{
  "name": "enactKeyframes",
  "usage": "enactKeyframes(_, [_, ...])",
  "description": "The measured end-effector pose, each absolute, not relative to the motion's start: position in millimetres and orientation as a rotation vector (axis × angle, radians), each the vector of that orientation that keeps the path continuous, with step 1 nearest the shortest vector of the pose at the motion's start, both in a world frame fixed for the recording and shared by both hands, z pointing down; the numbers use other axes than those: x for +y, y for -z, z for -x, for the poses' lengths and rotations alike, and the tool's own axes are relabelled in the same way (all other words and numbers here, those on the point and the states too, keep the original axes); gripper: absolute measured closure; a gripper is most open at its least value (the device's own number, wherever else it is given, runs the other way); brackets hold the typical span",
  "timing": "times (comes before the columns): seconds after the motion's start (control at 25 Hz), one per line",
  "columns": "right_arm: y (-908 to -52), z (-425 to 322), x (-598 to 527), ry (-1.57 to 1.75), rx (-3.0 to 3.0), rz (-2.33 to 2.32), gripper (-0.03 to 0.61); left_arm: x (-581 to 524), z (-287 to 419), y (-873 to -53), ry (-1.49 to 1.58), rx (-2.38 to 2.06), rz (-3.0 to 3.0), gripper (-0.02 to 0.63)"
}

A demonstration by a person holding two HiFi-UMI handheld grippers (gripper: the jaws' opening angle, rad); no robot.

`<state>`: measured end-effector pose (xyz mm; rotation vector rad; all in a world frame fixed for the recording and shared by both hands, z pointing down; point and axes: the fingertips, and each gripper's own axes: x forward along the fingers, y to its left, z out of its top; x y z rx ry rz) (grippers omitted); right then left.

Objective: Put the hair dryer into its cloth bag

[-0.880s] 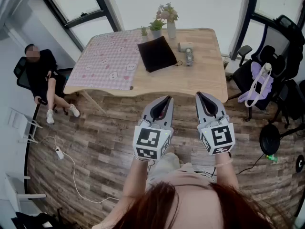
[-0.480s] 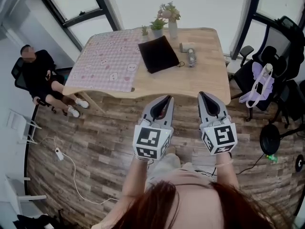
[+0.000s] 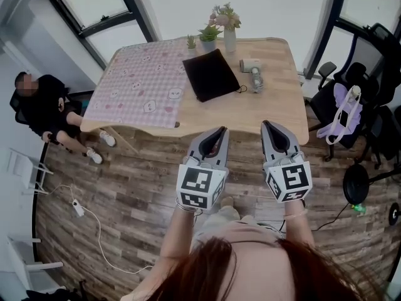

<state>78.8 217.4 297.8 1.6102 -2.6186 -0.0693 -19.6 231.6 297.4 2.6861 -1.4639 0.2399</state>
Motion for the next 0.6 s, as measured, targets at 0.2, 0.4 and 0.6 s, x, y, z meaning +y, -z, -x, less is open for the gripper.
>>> enactKeyframes(0.2, [-301, -66, 196, 0.069, -2.607, -1.609, 0.578, 211, 32, -302, -0.244, -1.45, -2.69, 0.594])
enactKeyframes(0.4, [-300, -55, 179, 0.072, -2.594, -1.624, 0.578, 193, 44, -301, -0.249, -1.427, -2.698, 0.594])
enactKeyframes(0.6, [-301, -45, 165, 0.065, -2.575, -1.635, 0.578, 178, 55, -306, -0.263, -1.397, -2.703, 0.594])
